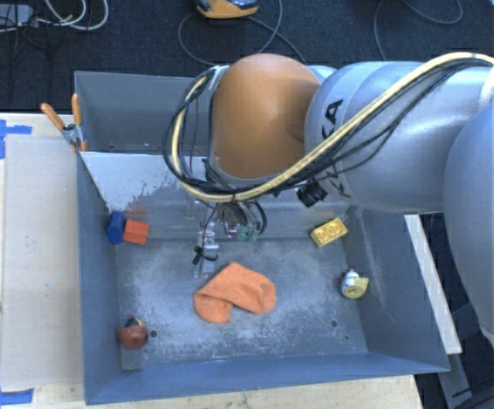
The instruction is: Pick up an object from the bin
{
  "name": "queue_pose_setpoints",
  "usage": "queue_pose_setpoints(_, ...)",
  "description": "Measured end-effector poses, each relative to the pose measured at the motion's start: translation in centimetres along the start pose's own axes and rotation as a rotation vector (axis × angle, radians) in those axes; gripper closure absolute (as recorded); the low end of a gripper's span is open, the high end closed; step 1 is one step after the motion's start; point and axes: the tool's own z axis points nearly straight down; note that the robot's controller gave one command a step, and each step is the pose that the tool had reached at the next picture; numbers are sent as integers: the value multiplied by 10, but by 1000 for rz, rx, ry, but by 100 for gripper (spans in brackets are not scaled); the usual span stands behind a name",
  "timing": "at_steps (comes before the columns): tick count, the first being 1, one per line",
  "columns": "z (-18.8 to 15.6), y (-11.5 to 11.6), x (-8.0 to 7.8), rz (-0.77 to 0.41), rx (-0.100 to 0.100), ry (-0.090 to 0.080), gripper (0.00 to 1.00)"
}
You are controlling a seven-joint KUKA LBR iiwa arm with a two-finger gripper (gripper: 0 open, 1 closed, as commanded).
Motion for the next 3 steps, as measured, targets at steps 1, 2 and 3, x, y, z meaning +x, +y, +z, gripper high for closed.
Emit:
queue_pose_setpoints(1,-5,-1,-1,4,-1,-7,0)
queue_pose_setpoints(2,0,-21,15,-76,-3,-7,0)
queue_pose_setpoints(3,20,-31,63,-286,1,-5,0)
